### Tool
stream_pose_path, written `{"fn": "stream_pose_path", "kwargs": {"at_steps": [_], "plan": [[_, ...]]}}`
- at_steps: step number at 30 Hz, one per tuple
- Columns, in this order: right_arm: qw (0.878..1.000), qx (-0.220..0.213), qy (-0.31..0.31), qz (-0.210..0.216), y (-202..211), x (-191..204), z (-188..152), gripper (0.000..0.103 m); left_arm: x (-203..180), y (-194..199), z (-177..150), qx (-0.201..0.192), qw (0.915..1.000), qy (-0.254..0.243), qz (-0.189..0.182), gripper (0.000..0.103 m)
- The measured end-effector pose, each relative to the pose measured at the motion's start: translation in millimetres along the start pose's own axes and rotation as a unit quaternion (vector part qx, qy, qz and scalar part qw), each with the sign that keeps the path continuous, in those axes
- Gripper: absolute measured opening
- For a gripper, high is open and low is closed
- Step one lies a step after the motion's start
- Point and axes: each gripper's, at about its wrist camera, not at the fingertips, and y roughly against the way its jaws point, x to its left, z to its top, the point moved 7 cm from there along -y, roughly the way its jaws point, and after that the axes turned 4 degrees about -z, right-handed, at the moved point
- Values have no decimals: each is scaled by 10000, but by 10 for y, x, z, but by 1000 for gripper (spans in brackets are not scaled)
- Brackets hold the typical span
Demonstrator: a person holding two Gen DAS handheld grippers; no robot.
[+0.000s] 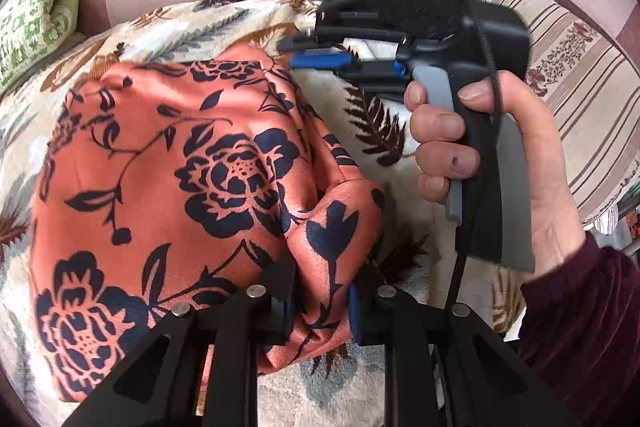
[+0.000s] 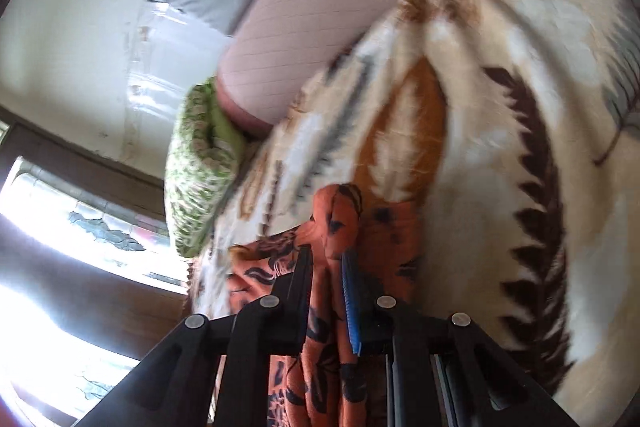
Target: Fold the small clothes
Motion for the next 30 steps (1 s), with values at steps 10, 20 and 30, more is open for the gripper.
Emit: {"fn": "stream_pose_path", "kwargs": {"at_steps": [10, 20, 30], "plan": [[9991, -175, 340, 189, 220, 163, 72, 19, -209, 91, 7, -89, 9981, -506, 334, 44], [9959, 111, 883, 177, 262, 557, -157, 19, -288, 458, -2, -397, 9966, -570, 450, 45], [9908, 601, 1204, -127, 164, 755, -454, 20, 76, 714, -160, -308, 9967, -200, 727, 56]]}}
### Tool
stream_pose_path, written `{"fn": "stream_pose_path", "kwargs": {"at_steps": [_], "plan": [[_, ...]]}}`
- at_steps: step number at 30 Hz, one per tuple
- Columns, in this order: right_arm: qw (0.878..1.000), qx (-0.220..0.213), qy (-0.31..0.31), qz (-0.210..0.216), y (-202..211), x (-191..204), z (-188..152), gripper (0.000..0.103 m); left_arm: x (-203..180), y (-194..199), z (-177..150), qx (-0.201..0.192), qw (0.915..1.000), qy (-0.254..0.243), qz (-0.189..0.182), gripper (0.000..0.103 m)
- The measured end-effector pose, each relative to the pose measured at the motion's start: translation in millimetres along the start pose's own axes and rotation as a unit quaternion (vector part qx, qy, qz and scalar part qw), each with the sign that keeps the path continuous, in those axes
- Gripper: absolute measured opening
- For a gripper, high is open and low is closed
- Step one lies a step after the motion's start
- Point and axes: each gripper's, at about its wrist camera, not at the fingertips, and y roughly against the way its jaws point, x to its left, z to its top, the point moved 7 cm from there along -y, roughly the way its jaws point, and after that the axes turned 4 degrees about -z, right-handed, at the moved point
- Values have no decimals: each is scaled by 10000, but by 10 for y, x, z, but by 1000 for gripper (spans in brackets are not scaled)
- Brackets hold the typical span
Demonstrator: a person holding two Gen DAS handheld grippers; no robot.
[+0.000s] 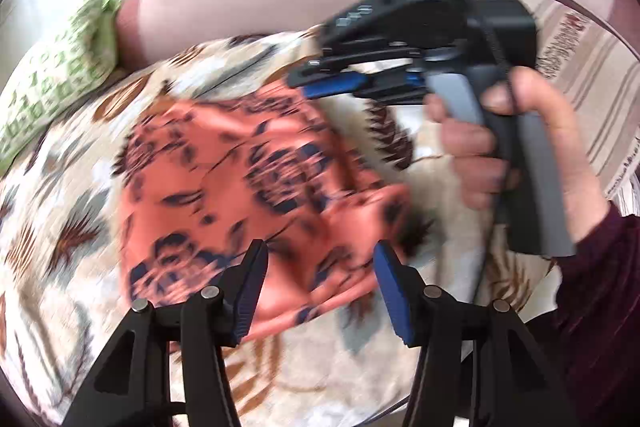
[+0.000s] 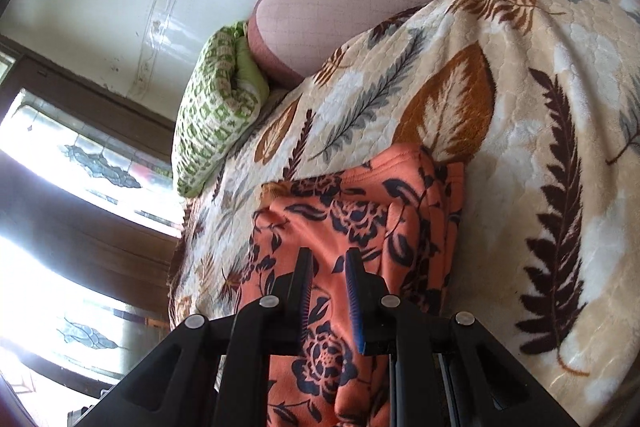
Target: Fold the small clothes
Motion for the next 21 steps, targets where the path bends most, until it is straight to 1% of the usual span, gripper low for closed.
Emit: {"fn": "stream_pose_path", "kwargs": {"at_steps": [2, 5, 6, 7, 8, 10, 12, 14, 15, 16, 17, 18, 19, 20, 21], "plan": [[9997, 209, 102, -112, -70, 35, -95, 20, 200, 60, -68, 47, 9997, 177, 132, 56], [9982, 502, 192, -261, -168, 68, -263, 20, 661, 192, -153, -4, 9972, 568, 496, 58], [9978, 565, 213, -259, -189, 80, -315, 20, 831, 229, -175, -31, 9953, 713, 649, 62], [9974, 632, 225, -279, -213, 87, -375, 20, 970, 251, -189, -56, 9936, 831, 768, 64], [9967, 706, 227, -333, -234, 79, -426, 20, 1133, 276, -197, -83, 9910, 982, 901, 64], [9931, 975, 229, -605, -304, 13, -573, 20, 1329, 293, -206, -124, 9884, 1132, 1005, 64], [9910, 1131, 164, -703, -329, -56, -697, 19, 1444, 198, -215, -35, 9876, 1116, 1099, 64], [9909, 1149, 158, -682, -264, -92, -784, 19, 1482, 52, -235, 74, 9879, 1051, 1135, 65], [9903, 1145, 240, -755, -215, -115, -830, 18, 1482, -56, -259, 151, 9885, 971, 1151, 65], [9898, 1132, 345, -798, -185, -124, -865, 18, 1486, -123, -294, 228, 9883, 935, 1187, 67], [9890, 1137, 451, -828, -161, -136, -891, 18, 1485, -154, -328, 240, 9884, 921, 1184, 67], [9877, 1162, 566, -882, -140, -140, -934, 18, 1472, -165, -343, 207, 9887, 888, 1187, 70], [9850, 1224, 743, -960, -120, -142, -986, 18, 1473, -187, -347, 159, 9887, 784, 1267, 77], [9814, 1291, 989, -1023, -101, -126, -1045, 18, 1484, -209, -369, 151, 9881, 654, 1381, 79], [9769, 1341, 1256, -1087, -82, -103, -1098, 18, 1448, -210, -406, 189, 9886, 615, 1363, 80]]}}
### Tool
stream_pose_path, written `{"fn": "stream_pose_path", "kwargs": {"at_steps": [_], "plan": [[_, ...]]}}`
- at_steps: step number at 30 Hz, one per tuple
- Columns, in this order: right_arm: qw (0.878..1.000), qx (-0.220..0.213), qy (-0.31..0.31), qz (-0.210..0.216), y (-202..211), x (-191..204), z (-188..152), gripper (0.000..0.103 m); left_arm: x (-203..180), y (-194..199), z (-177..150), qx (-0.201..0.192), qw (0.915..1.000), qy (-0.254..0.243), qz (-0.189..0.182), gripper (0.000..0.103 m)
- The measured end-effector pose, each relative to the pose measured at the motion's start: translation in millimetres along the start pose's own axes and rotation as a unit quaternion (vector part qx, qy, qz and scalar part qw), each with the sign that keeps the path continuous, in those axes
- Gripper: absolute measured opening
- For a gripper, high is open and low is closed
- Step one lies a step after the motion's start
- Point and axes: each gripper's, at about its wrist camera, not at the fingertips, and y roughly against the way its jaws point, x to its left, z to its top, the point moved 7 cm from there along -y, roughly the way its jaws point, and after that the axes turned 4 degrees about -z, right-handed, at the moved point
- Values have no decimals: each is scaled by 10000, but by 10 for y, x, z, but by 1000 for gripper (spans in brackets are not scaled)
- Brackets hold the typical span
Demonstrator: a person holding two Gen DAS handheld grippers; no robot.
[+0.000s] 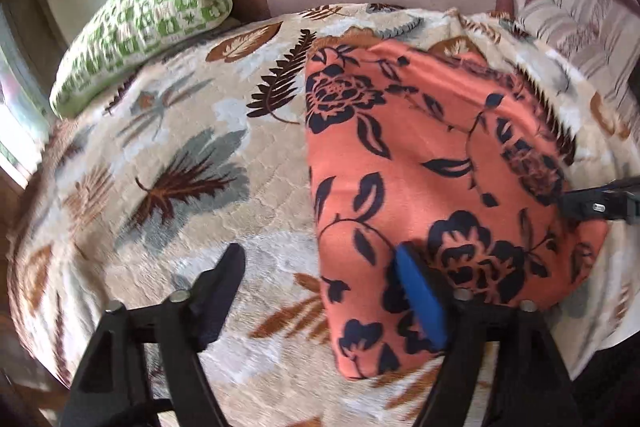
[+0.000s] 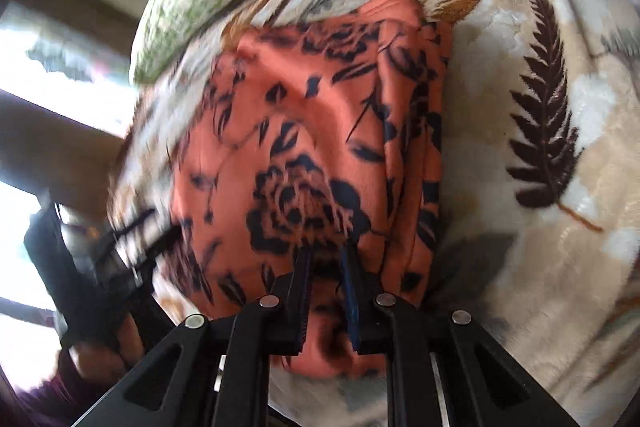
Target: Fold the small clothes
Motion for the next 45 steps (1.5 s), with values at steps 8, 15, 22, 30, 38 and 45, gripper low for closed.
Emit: {"fn": "stream_pose_path", "kwargs": {"at_steps": [8, 15, 22, 30, 38, 45], "plan": [[9994, -111, -32, 316, 227, 16, 135, 19, 103, 4, 65, 298, 9982, 331, -396, 81], [9848, -1128, -1198, 549, 270, -147, 817, 20, 12, 24, 589, -4, 9995, 244, -207, 81], [9661, -846, -2410, 382, -355, -538, 1225, 19, -35, -464, 534, 298, 9992, 265, -24, 86], [9673, -968, -2307, 411, -300, -405, 1306, 21, 43, -322, 503, 283, 9991, 313, -20, 88], [9815, -1262, -1377, 406, 239, 51, 675, 21, 165, 146, 380, -87, 9991, 332, 246, 88], [9858, -1175, -1181, 194, 320, 241, 45, 21, 259, 452, 329, -379, 9981, 378, 298, 88]]}}
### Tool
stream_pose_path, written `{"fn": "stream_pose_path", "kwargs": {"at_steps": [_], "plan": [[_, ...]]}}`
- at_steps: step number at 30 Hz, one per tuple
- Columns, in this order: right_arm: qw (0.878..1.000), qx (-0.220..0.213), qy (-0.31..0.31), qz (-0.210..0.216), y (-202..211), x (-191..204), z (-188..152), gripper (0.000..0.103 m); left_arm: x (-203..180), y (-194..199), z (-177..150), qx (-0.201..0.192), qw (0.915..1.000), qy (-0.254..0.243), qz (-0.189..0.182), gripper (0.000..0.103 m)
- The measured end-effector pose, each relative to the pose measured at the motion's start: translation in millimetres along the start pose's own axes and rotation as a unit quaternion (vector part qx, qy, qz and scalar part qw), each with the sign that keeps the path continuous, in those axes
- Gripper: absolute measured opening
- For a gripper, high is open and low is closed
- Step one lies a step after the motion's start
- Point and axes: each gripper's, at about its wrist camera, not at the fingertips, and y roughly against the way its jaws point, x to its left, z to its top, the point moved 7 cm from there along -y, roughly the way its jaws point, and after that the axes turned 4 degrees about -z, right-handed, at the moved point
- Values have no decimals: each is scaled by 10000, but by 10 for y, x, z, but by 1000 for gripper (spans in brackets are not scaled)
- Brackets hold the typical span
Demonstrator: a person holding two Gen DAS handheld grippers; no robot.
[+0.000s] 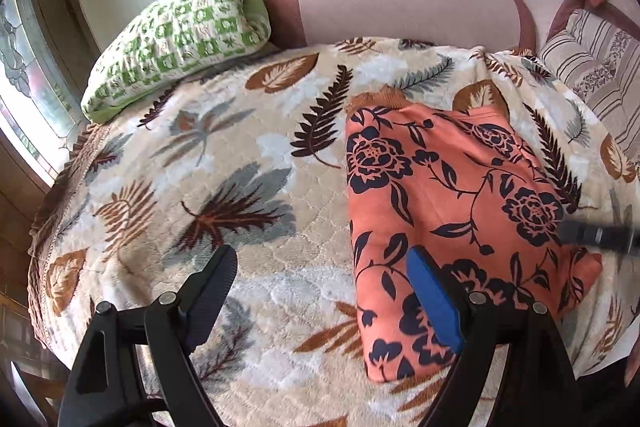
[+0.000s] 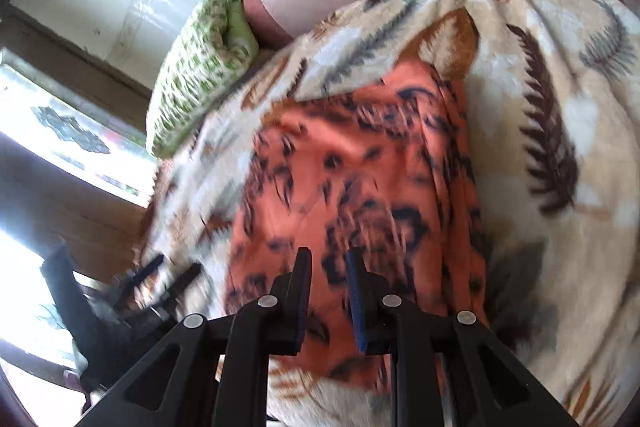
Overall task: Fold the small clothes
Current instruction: 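Press the folded bundle flat with the right gripper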
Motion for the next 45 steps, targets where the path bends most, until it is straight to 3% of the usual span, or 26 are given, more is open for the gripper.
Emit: {"fn": "stream_pose_path", "kwargs": {"at_steps": [4, 7, 12, 21, 28, 32, 35, 45], "plan": [[9986, 347, -245, -324, -122, -148, -344, 19, -21, 93, -43, -78, 10000, -50, 11, 88], [9975, 550, -413, -187, -242, -223, -444, 20, -15, 163, -67, -128, 9999, -10, -16, 88], [9972, 526, -522, 21, -293, -281, -481, 20, 15, 320, -72, -274, 9996, -19, -41, 88], [9986, 408, -312, -124, -254, -222, -445, 19, 76, 560, -77, -448, 9990, -3, 22, 88], [9990, -178, -133, 380, -15, 61, -255, 21, 241, 745, -74, -578, 9980, 77, 223, 88], [9994, 27, -257, 235, -176, 75, -240, 21, 335, 843, -62, -650, 9973, 134, 306, 88], [9984, 478, -225, -213, -450, 60, -314, 20, 386, 902, -59, -697, 9968, 160, 344, 88], [9992, 332, -135, -199, -422, 108, -259, 20, 456, 1040, -37, -820, 9955, 274, 391, 88]]}}
